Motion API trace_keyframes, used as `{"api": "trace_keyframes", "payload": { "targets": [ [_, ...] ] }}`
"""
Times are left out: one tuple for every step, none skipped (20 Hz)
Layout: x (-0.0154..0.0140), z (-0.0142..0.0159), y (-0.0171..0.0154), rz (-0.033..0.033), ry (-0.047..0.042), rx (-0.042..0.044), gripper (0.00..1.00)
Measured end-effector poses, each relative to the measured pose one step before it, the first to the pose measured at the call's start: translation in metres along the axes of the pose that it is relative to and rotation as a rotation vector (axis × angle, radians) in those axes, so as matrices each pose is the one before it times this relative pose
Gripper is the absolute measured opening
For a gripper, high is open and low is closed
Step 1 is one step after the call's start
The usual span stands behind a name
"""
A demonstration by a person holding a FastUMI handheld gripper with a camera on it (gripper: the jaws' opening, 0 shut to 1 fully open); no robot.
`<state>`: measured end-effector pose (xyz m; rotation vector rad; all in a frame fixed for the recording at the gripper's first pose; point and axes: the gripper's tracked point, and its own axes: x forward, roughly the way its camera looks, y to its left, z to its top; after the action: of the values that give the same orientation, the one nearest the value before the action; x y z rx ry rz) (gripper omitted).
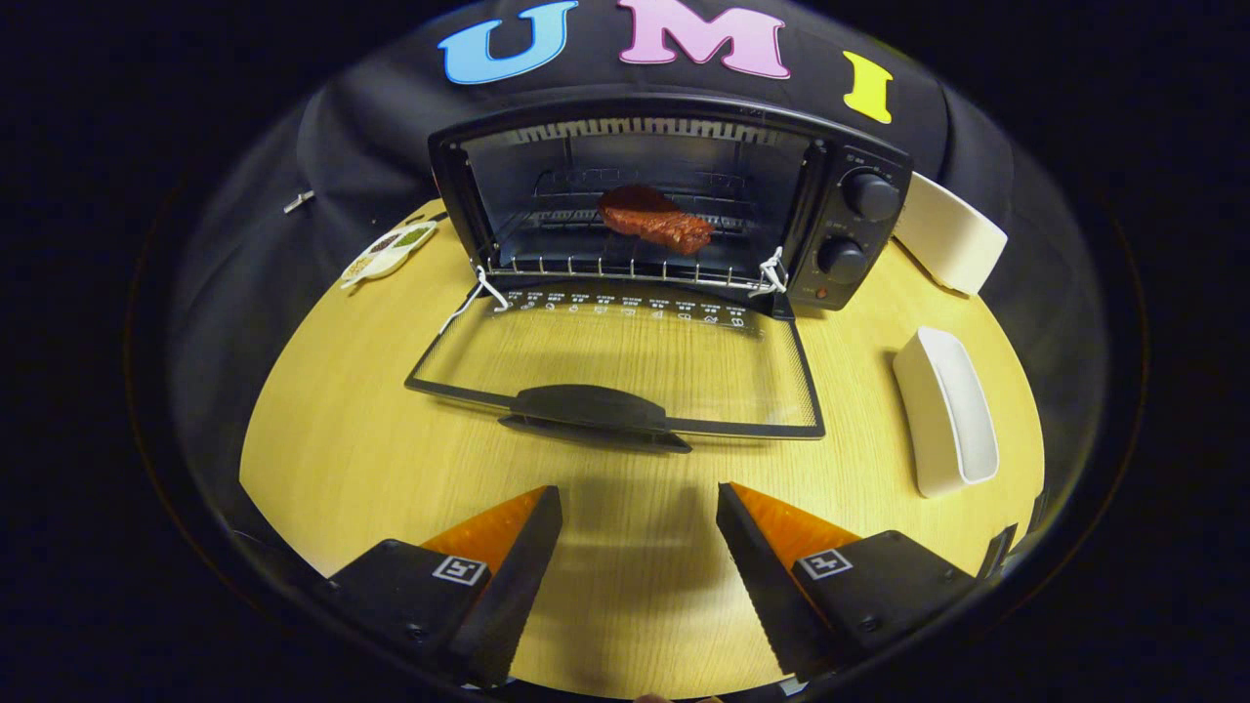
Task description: Open the toaster oven, put the food inside, and close the toaster oven door.
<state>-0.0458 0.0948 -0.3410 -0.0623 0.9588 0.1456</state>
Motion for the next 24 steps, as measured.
{"api": "trace_keyframes", "payload": {
  "targets": [
    [0.00357, -0.00058, 0.00103, -0.00626, -0.00144, -0.01476, 0.99],
    [0.00234, -0.00041, 0.00256, 0.00389, -0.00505, -0.00833, 0.99],
    [0.00211, 0.00157, 0.00293, 0.00690, -0.00622, -0.00328, 0.99],
    [0.00236, 0.00243, 0.00191, 0.00496, -0.00778, -0.00533, 0.99],
    [0.00200, 0.00263, 0.00090, 0.00142, -0.00812, -0.01107, 0.99],
    [0.00376, 0.00609, 0.00085, 0.00430, -0.02255, -0.02103, 0.99],
    [0.00414, 0.00201, -0.00319, -0.01127, 0.00009, -0.02292, 0.99],
    [0.00281, -0.00327, -0.00246, -0.00512, 0.01275, -0.00745, 1.00],
    [0.00297, -0.00127, 0.00007, 0.00342, 0.01156, 0.00875, 1.00],
    [0.00249, 0.00441, 0.00028, 0.00334, -0.00662, 0.01968, 1.00],
    [0.00052, 0.00740, -0.00161, 0.00360, -0.01864, 0.01625, 1.00],
    [0.00008, 0.00163, -0.00100, 0.00281, 0.00094, 0.01928, 1.00],
    [-0.00075, 0.00151, 0.00161, 0.00707, -0.00136, 0.01922, 0.99],
    [-0.00337, 0.00233, -0.00035, 0.00516, -0.00199, 0.00600, 0.99],
    [-0.00306, 0.00172, -0.00091, 0.00424, -0.01109, -0.00822, 0.99],
    [-0.00506, 0.00326, -0.00021, 0.00402, -0.01501, -0.01110, 0.99],
    [-0.00628, 0.00553, 0.00044, 0.00245, -0.01589, -0.00381, 0.99],
    [-0.00761, 0.00718, 0.00195, 0.00669, -0.02710, 0.00532, 0.99],
    [-0.00721, 0.00821, 0.00259, 0.01064, -0.02556, 0.00692, 0.99],
    [-0.00520, 0.00687, 0.00277, 0.01036, -0.01674, 0.01541, 0.99],
    [-0.00404, 0.00615, 0.00129, 0.00417, -0.00774, 0.02267, 0.99],
    [-0.00258, 0.00592, 0.00159, 0.00563, -0.00773, 0.03055, 0.99],
    [-0.00217, 0.00697, 0.00124, 0.00179, -0.00940, 0.03050, 1.00],
    [-0.00153, 0.00668, 0.00272, 0.00019, -0.01032, 0.01821, 1.00]
  ]
}}
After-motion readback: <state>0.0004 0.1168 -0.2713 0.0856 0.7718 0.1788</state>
